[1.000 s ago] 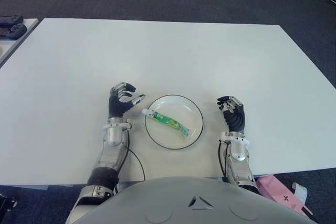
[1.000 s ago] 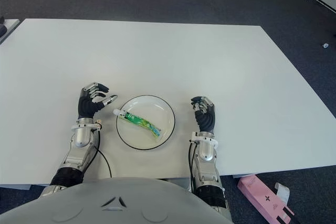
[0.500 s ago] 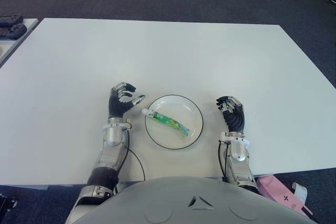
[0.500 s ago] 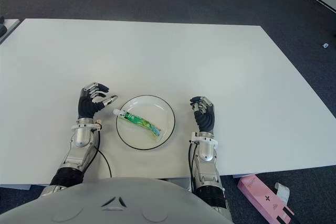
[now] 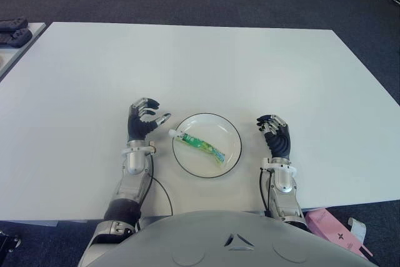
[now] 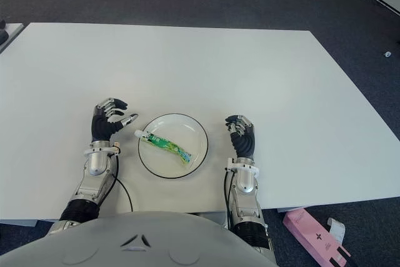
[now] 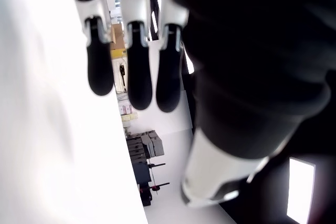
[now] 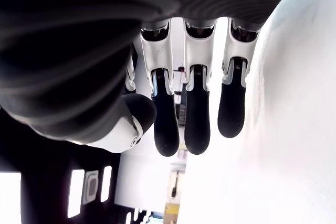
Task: Put the toothpaste on the table into the plate.
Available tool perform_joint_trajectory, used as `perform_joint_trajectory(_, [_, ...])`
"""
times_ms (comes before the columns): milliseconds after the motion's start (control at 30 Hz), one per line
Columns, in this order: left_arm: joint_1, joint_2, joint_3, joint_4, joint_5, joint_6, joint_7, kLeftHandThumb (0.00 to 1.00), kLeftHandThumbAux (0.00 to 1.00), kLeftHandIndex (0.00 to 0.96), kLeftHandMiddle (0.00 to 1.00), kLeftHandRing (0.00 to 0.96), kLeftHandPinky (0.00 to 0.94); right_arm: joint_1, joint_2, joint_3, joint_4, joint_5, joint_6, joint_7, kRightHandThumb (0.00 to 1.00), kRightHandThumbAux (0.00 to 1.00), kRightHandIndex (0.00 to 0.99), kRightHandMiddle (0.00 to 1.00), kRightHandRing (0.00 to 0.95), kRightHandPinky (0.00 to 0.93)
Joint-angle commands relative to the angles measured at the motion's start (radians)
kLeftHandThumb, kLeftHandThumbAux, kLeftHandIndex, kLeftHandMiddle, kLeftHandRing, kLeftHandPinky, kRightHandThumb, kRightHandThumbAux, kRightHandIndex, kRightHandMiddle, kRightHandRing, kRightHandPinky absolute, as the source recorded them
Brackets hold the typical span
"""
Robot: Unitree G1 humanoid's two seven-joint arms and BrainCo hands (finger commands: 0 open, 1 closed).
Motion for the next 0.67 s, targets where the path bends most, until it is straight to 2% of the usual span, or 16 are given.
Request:
perform_joint_trajectory(33, [0.046,0.017,0.001,0.057,0.028,0.003,0.009,0.000,0.997,0.472,0.475,0.480,0.473,0.014,0.001,0.003,0.011,0.002,0.024,0.008,0.715,0.731,0.427,0.478,0.467,0.468])
perform_joint_trajectory(300, [0.048,0.016,0.003,0.052,0.026,0.006,0.006,0.000,0.988,0.468,0.485,0.496,0.497,0.020,0.004,0.003,0.001,0.003,0.031,0.012,0.714,0.730,0.428,0.475,0.461,0.464])
perform_joint_trajectory(667, [0.050,0.020,0.007,0.047,0.020,0.010,-0.001,0.000,0.998,0.479,0.476,0.479,0.474,0.023,0.008,0.004,-0.007,-0.002,0.035,0.008,0.715,0.731,0.428,0.474,0.458,0.470])
